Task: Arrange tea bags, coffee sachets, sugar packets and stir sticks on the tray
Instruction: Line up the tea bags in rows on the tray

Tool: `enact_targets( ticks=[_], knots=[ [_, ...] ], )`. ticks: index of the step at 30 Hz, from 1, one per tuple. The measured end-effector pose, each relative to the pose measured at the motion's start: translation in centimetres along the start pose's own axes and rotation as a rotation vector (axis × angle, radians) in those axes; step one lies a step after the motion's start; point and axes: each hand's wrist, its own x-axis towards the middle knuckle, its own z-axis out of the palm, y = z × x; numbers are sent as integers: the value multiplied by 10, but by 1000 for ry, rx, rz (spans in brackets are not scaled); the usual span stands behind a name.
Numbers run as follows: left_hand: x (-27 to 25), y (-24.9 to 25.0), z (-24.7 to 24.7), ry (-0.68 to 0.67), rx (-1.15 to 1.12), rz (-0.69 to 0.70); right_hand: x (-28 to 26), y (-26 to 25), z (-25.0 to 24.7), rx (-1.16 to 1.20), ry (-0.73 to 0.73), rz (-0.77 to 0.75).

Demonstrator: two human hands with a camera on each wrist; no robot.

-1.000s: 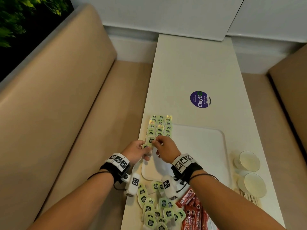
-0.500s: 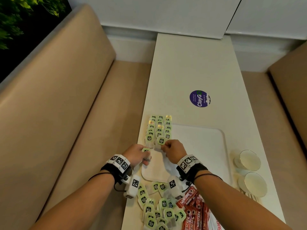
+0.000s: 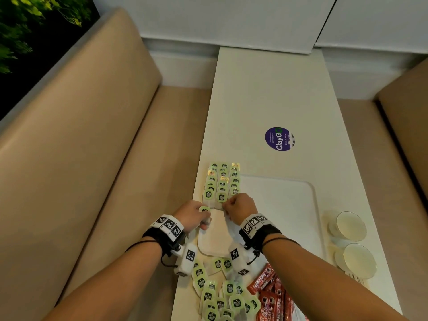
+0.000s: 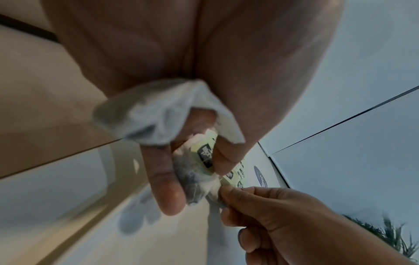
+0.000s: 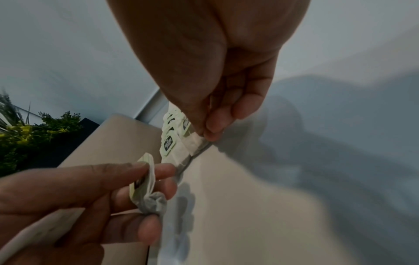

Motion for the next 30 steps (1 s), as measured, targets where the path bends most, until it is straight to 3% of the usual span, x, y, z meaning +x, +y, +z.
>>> enact_targets(
  ticks=[9,13,17,23,27,30],
  knots=[
    [-2,3,3,49,64,40,-8,4,0,65,92,-46],
    [-2,2,1,90,147,84,-23,1,5,188,-30,-204],
    [-8,11,8,77,153,120,-29,0,6,190,-100,-255],
    [-14,16,14,112,136,146,-28,2,4,234,-32,-250],
    [-12,16,14,130,80,144,-31,7,0,97,-136,-246],
    [-10,13,15,97,85,129,-28,13,-6,61,-115,-253]
  ],
)
